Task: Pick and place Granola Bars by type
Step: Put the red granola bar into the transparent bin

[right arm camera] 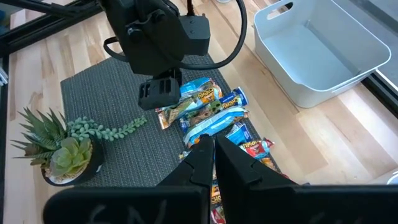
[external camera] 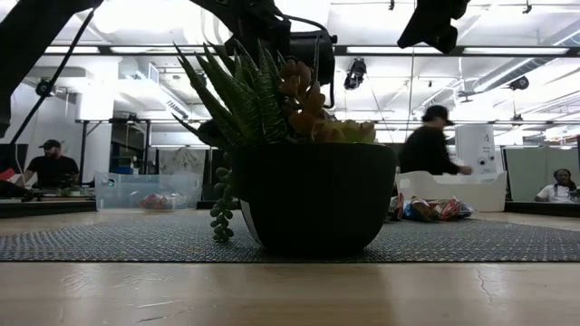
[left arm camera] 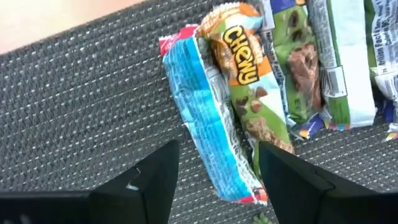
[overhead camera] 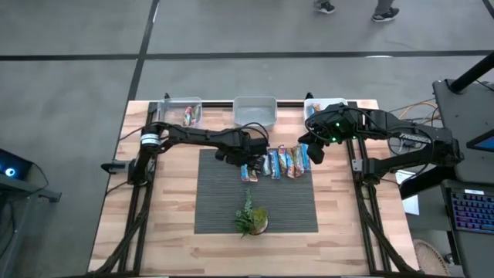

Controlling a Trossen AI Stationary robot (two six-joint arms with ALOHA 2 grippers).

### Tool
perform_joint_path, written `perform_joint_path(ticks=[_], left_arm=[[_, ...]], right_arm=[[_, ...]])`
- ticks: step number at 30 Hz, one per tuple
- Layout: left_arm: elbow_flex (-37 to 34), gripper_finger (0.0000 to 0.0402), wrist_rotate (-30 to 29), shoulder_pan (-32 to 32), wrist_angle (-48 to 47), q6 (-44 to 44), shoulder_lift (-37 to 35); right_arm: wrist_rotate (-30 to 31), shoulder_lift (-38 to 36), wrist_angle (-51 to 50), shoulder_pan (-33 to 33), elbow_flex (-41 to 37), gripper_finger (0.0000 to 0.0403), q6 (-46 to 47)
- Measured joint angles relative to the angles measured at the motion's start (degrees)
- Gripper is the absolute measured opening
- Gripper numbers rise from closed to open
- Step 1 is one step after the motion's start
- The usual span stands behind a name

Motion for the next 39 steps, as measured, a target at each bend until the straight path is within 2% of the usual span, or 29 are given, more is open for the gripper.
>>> perform_joint_path(ticks=[7, 20, 39], left_arm=[[-1.78, 0.0202, -0.87, 0.07, 2.29, -0.26, -0.04], [-8.22, 0.0202, 2.25, 0.05, 8.73, -2.61, -0.11], [-8.71, 0.0202, 1.53, 0.05, 9.82, -2.08, -0.11]], right_arm=[[0.00, 0.01, 0.00, 0.01, 0.00, 0.0009, 0.00], [0.00, 0.02, 0.00, -0.01, 0.00, 0.0009, 0.00], [0.00, 0.02, 0.02, 0.01, 0.00, 0.0009, 0.90]])
